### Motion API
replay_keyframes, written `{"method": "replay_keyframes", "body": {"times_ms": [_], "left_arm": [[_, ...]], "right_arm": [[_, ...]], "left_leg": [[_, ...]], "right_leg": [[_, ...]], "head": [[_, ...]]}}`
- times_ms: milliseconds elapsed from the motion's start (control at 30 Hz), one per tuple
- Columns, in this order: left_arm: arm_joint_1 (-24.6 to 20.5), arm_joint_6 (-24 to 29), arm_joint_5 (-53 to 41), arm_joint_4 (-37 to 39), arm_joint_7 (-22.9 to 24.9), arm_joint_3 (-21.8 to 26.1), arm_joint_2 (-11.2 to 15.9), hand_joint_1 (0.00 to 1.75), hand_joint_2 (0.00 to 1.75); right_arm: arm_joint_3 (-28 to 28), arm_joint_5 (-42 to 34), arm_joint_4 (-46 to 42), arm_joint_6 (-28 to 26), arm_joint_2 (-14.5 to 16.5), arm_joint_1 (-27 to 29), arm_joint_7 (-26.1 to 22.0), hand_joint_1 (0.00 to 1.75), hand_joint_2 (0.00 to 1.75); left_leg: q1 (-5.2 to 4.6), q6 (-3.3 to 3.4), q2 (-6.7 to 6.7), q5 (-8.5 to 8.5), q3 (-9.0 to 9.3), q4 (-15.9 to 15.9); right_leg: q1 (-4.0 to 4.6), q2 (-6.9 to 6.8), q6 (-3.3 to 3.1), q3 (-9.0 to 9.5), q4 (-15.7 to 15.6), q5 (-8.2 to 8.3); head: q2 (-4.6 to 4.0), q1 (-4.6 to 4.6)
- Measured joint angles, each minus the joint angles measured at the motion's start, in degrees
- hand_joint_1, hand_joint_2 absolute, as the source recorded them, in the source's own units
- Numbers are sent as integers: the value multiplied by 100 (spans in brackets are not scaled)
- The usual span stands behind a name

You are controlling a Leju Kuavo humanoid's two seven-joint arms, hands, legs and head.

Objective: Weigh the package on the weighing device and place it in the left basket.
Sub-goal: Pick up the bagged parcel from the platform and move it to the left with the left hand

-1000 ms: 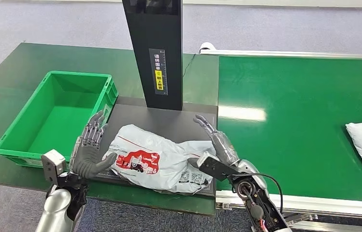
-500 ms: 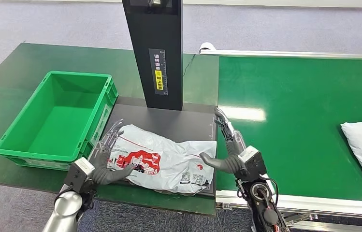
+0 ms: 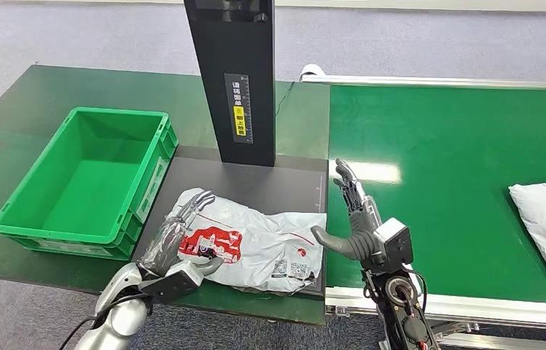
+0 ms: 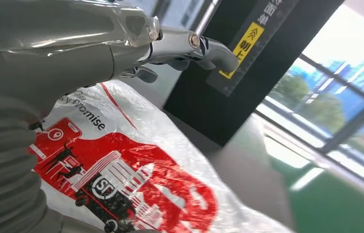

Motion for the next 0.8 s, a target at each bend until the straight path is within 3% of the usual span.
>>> {"method": "replay_keyframes", "body": {"times_ms": [200, 267, 333, 400, 533, 800], "left_arm": [[-134, 135, -1033, 271, 749, -319, 89, 2, 175], [-150, 62, -1095, 320, 804, -328, 91, 54, 175], [-168, -5, -1140, 370, 835, -329, 92, 131, 175], [-188, -41, -1156, 416, 825, -330, 93, 164, 175], [-233, -81, -1145, 482, 772, -330, 93, 174, 175], [-337, -218, -989, 574, 591, -330, 91, 175, 175]], "right_arm": [[-62, 52, -139, -79, 1, 51, 35, 0, 175], [-73, 69, -157, -86, 3, 63, 44, 0, 175], [-84, 87, -166, -89, 8, 72, 55, 0, 175], [-93, 99, -168, -99, 14, 74, 69, 0, 175], [-106, 104, -182, -114, 15, 90, 86, 0, 175], [-144, 105, -245, -121, 15, 145, 104, 0, 175]], "left_leg": [[0, 0, 1, 0, 0, 0], [0, 0, 1, 0, 0, 0], [0, 0, 1, 0, 0, 0], [0, 0, 1, 0, 0, 0], [0, 0, 1, 0, 1, 0], [0, 0, 1, 0, 1, 0]], "right_leg": [[0, 0, 0, 0, 0, 0], [0, 0, 0, 0, 0, 0], [0, 0, 0, 0, 0, 0], [0, 0, 0, 0, 0, 0], [0, 0, 0, 0, 0, 0], [0, 0, 0, 0, 0, 0]], "head": [[0, 1], [0, 1], [0, 1], [0, 1], [0, 1], [0, 0]]}}
